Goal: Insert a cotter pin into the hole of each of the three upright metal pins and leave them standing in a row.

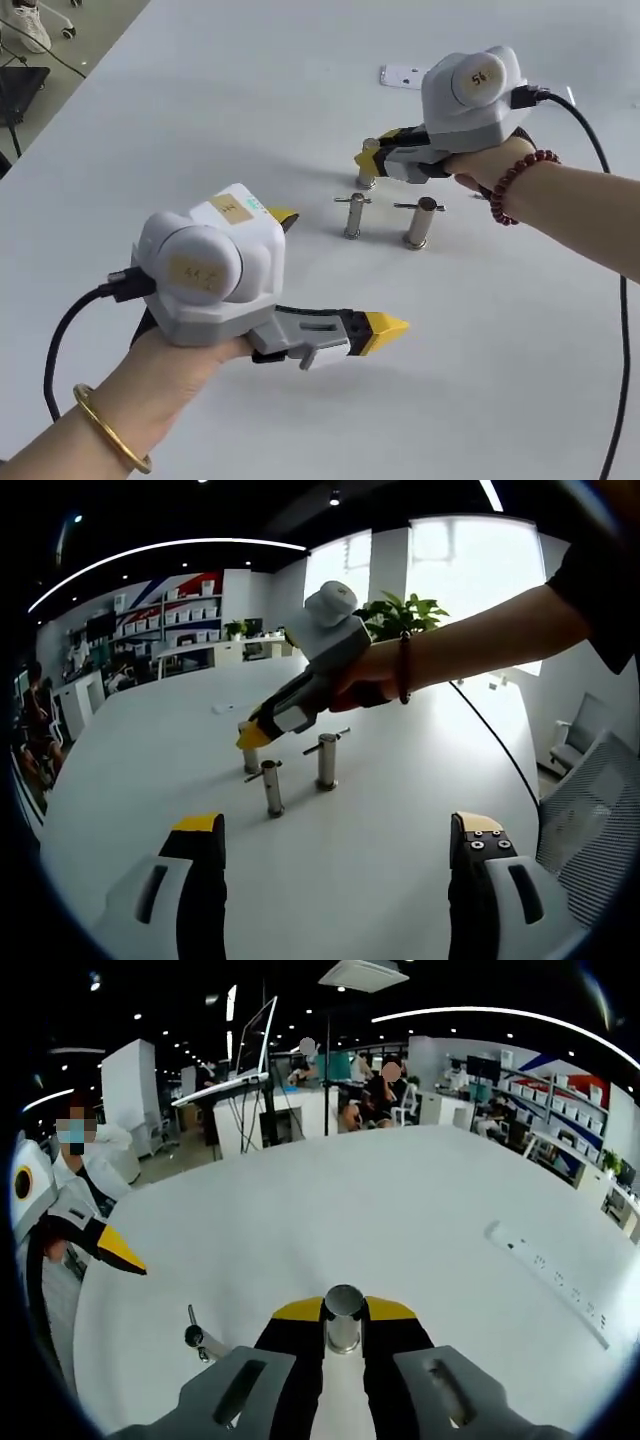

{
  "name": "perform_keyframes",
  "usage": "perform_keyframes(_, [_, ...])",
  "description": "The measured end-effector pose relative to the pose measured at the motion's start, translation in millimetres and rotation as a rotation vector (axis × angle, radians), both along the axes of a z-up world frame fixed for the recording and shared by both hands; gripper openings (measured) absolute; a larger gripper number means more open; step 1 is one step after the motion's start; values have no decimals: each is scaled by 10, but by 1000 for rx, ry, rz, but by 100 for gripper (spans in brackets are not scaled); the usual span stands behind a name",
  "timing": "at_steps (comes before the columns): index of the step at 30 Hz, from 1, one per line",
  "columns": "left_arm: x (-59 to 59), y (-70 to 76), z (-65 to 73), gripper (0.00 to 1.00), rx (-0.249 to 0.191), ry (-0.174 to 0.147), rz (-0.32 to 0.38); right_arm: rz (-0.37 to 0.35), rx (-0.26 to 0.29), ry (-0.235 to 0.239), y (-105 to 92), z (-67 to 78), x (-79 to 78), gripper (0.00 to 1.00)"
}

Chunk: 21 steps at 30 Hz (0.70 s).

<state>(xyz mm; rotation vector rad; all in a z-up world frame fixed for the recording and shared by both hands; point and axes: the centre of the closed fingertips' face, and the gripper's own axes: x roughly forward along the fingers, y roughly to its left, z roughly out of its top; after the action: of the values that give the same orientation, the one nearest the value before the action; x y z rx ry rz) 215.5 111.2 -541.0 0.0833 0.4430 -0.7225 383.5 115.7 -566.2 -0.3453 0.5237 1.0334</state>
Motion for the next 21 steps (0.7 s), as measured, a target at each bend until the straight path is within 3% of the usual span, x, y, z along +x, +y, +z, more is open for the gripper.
perform_keyframes(8, [5, -7, 20, 93, -5, -8, 0, -70, -7, 6, -399, -13, 18, 8])
perform_keyframes(21, [3, -22, 42, 92, -7, -7, 3, -146, -46, 4, -1002, 31, -124, 8])
